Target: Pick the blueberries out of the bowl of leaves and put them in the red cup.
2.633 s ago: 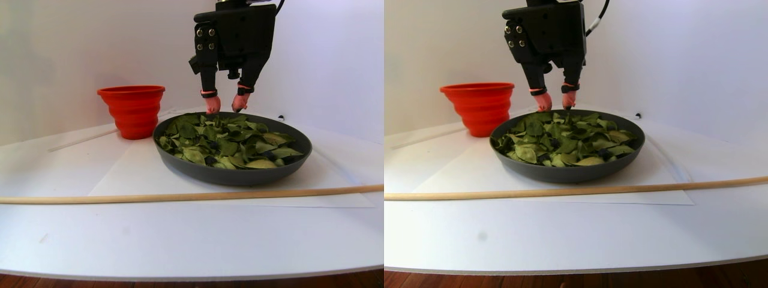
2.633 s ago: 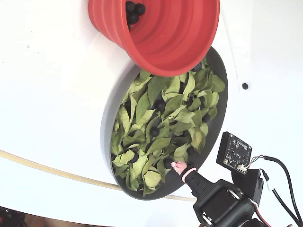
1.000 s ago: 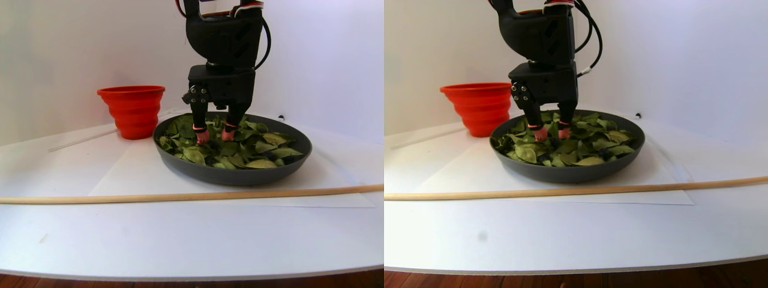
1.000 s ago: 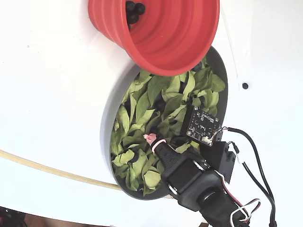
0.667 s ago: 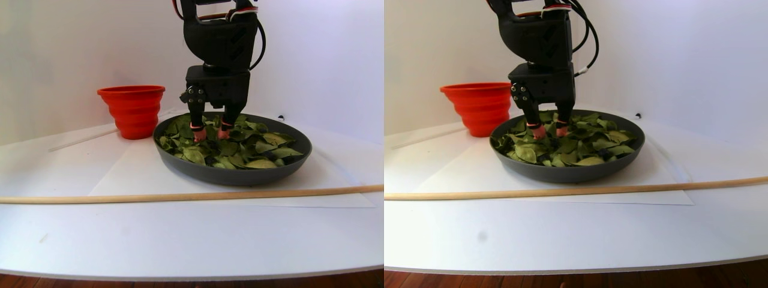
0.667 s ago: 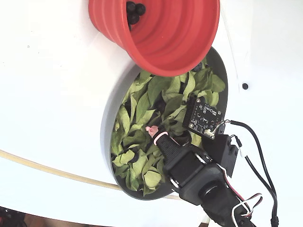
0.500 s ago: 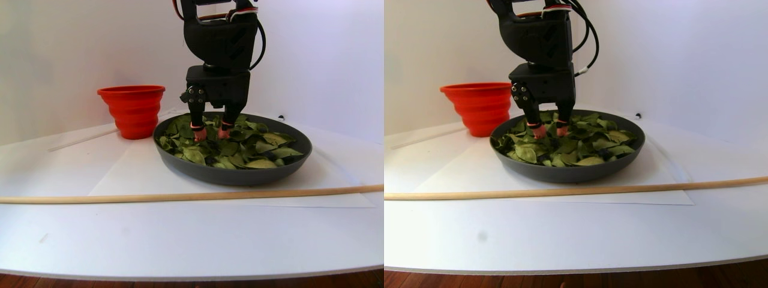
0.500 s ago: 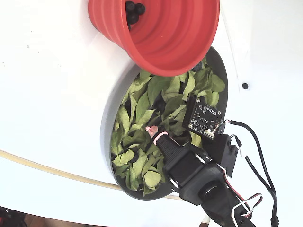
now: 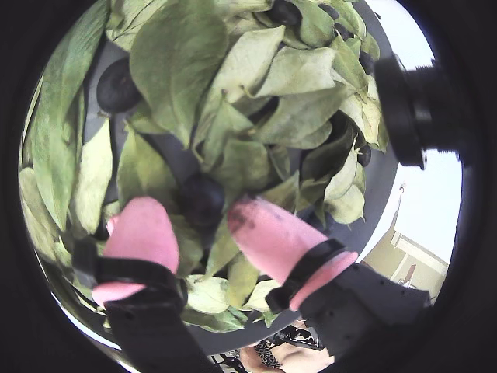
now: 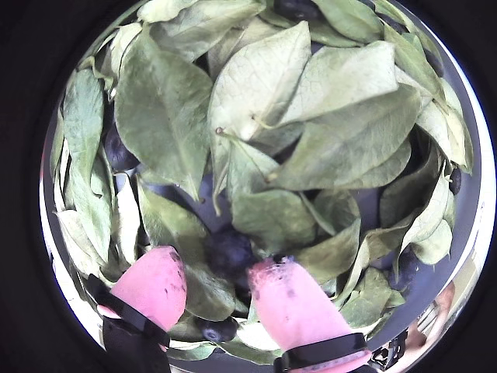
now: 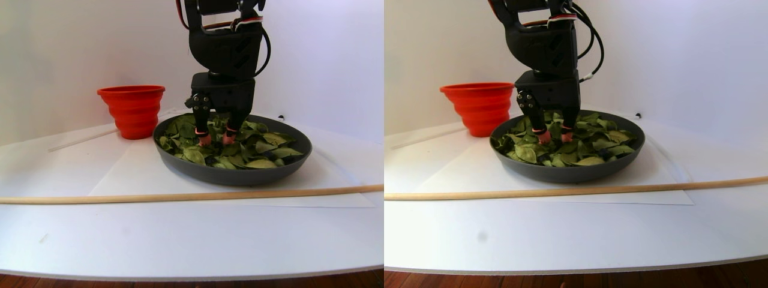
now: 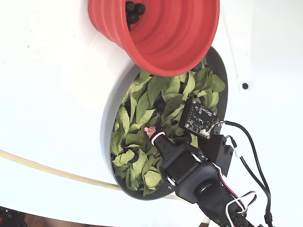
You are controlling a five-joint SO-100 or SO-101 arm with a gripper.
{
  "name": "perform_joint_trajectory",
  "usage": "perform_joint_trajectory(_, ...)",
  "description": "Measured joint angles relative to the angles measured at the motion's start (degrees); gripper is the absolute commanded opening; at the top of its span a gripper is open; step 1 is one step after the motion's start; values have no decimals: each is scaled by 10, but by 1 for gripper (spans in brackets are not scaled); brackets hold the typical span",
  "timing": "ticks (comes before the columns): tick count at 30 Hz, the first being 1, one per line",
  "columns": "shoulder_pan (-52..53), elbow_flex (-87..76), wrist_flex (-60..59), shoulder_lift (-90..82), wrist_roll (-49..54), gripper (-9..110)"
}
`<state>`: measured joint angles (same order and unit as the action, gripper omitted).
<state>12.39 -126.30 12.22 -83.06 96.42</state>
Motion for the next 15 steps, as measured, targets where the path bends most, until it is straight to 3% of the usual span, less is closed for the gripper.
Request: perform_joint_trajectory(15,0,22,19,40,0,16)
